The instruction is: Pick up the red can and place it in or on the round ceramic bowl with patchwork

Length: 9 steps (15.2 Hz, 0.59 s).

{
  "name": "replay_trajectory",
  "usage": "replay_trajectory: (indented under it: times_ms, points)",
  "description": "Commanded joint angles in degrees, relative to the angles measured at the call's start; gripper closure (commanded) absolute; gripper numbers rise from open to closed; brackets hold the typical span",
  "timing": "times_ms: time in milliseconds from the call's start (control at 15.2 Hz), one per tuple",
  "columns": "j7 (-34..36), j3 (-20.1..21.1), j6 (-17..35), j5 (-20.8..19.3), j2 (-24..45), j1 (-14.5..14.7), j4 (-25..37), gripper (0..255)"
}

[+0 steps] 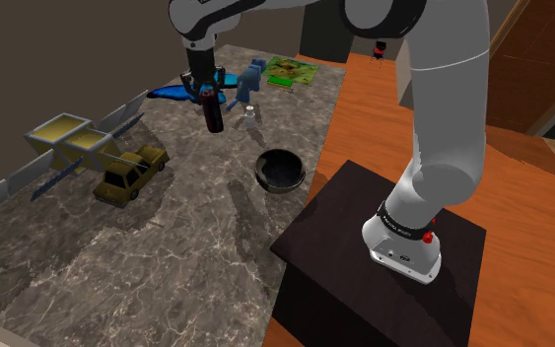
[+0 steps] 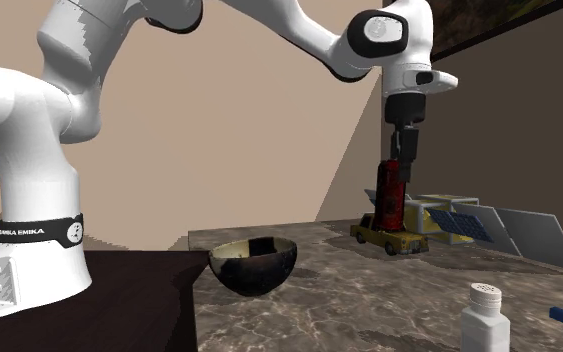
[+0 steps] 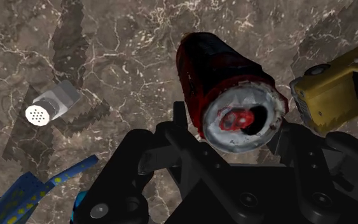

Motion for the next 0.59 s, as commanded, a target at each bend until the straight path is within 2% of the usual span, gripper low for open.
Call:
replay_trajectory:
  times_ms: [0, 528]
  points:
    - [0.0, 0.0, -1.2, 0.0, -0.6, 0.0, 0.6, 255]
    - [0.0, 0.0, -6.6, 0.1, -1.9, 0.0, 4.7, 255]
